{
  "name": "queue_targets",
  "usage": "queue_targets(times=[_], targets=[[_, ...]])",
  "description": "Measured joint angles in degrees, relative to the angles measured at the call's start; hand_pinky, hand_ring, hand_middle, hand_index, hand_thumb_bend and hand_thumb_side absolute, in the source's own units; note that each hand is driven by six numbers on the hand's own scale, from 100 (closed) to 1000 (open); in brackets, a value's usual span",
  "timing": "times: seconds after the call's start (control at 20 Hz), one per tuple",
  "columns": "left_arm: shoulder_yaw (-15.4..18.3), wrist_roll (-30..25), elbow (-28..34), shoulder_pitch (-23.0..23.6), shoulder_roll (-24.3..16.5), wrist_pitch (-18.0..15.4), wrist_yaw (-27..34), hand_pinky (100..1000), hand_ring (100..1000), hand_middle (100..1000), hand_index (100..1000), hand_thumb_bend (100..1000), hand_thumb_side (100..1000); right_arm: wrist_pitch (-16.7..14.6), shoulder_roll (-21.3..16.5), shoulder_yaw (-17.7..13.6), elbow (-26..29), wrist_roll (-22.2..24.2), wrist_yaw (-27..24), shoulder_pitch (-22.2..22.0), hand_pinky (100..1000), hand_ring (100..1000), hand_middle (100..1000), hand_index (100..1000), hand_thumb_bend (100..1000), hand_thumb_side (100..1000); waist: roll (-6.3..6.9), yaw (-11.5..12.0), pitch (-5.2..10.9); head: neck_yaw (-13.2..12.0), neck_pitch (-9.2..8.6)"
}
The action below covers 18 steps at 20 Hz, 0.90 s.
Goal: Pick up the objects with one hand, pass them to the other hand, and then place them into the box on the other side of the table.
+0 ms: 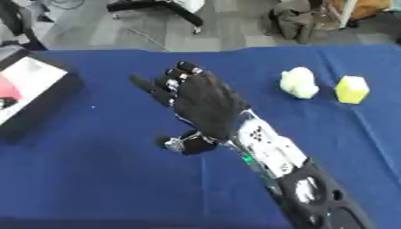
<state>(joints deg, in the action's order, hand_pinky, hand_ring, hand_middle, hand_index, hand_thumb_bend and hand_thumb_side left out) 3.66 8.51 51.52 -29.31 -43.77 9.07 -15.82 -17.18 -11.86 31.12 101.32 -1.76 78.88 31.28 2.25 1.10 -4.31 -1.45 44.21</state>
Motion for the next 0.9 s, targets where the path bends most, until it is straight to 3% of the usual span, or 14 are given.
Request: queue_targets(times=[0.25, 0.4, 0.55, 0.7, 0.8, 0.9], targets=[[1.4, 9.5, -11.6, -4.4, 2.3, 0.9, 0.2, 578, 434, 416, 487, 656, 235, -0.4, 0.0, 0.0, 0.0, 0.2, -0.6, 0.0, 690, 615, 502, 1000, 507, 463, -0.55, -0.6, 0.0, -0.5, 0.0], [1.4, 12.2, -14.6, -6.3, 3.5, -0.4, 0.2, 600, 509, 527, 588, 727, 321, -0.6, 0.0, 0.0, 0.0, 0.5, -1.0, 0.1, 691, 616, 502, 1000, 503, 465, -0.63, -1.2, -0.01, -1.7, 0.0], [1.2, 13.8, -14.9, -7.6, 4.3, -1.8, -0.2, 612, 558, 602, 652, 763, 379, -0.8, 0.0, 0.0, 0.0, 0.7, -1.4, 0.1, 691, 616, 502, 1000, 500, 466, -0.63, -1.5, -0.01, -4.7, 0.0], [1.2, 14.8, -14.2, -8.3, 4.7, -2.6, -0.8, 675, 716, 800, 837, 919, 522, -1.0, 0.0, 0.0, -0.1, 0.8, -1.6, 0.1, 691, 616, 501, 1000, 497, 466, -0.56, -1.6, -0.01, -8.1, 0.0], [1.0, 14.8, -13.0, -8.6, 4.8, -3.0, -1.3, 690, 745, 837, 886, 942, 605, -1.1, 0.0, 0.0, -0.3, 0.9, -1.8, 0.0, 691, 616, 502, 1000, 497, 467, -0.46, -1.7, -0.01, -10.4, 0.0], [1.1, 14.7, -11.0, -8.6, 4.8, -3.6, -1.3, 692, 746, 839, 890, 929, 569, -1.2, 0.0, 0.0, -0.3, 1.0, -2.0, 0.0, 692, 617, 502, 1000, 496, 468, -0.27, -1.7, 0.0, -12.6, 0.0]])
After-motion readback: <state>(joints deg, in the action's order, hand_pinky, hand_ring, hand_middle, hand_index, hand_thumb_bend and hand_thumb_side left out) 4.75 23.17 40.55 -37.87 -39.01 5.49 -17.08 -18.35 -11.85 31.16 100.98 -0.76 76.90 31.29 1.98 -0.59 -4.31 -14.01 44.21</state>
